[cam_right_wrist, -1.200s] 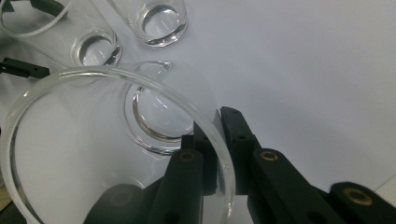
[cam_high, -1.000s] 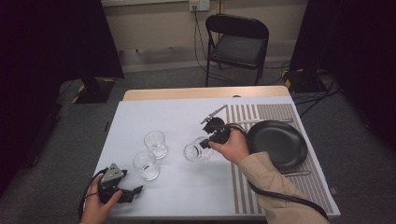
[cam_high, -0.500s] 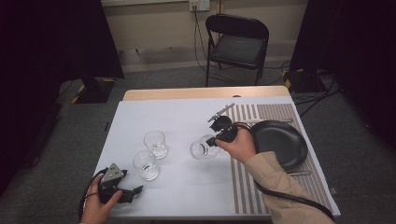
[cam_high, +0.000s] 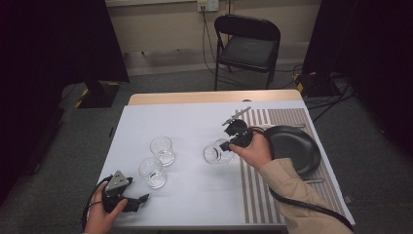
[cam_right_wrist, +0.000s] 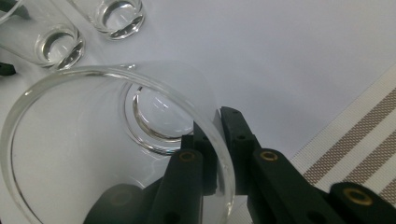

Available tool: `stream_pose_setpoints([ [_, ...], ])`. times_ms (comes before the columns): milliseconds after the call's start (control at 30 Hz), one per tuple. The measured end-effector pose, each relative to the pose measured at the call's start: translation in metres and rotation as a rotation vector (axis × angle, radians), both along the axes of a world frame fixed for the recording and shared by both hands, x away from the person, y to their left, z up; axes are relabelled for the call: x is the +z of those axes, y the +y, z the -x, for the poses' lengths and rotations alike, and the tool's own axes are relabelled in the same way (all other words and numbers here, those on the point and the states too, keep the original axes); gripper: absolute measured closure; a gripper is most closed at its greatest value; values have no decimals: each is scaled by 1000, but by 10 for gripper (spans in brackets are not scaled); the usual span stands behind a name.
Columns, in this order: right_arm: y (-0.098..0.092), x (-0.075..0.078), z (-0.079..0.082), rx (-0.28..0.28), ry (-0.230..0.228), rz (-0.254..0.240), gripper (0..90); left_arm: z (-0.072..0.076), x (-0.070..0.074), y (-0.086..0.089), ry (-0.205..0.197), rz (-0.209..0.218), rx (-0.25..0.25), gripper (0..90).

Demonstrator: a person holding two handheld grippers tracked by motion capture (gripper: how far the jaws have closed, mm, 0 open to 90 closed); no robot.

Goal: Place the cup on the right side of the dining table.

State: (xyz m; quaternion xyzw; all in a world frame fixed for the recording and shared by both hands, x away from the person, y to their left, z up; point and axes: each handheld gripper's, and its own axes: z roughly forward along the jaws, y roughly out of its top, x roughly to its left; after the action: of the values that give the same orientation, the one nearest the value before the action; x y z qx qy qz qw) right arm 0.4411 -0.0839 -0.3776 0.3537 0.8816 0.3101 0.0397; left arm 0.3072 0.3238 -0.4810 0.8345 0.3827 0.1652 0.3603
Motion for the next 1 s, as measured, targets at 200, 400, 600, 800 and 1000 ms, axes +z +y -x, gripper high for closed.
stream_pose_setpoints([
  [200,-8,0,-2,-22,1,-11,854,0,0,0,-1,-1,0,81],
  [400,-12,-2,-5,-35,10,-2,854,0,0,0,0,0,0,81],
  [600,-17,-2,-7,-44,15,-10,854,0,0,0,-1,0,0,81],
  [800,-23,-2,-10,-65,17,-5,854,0,0,0,-1,0,0,81],
  [1000,-28,-3,-12,-83,13,-3,854,0,0,0,-1,1,1,81],
])
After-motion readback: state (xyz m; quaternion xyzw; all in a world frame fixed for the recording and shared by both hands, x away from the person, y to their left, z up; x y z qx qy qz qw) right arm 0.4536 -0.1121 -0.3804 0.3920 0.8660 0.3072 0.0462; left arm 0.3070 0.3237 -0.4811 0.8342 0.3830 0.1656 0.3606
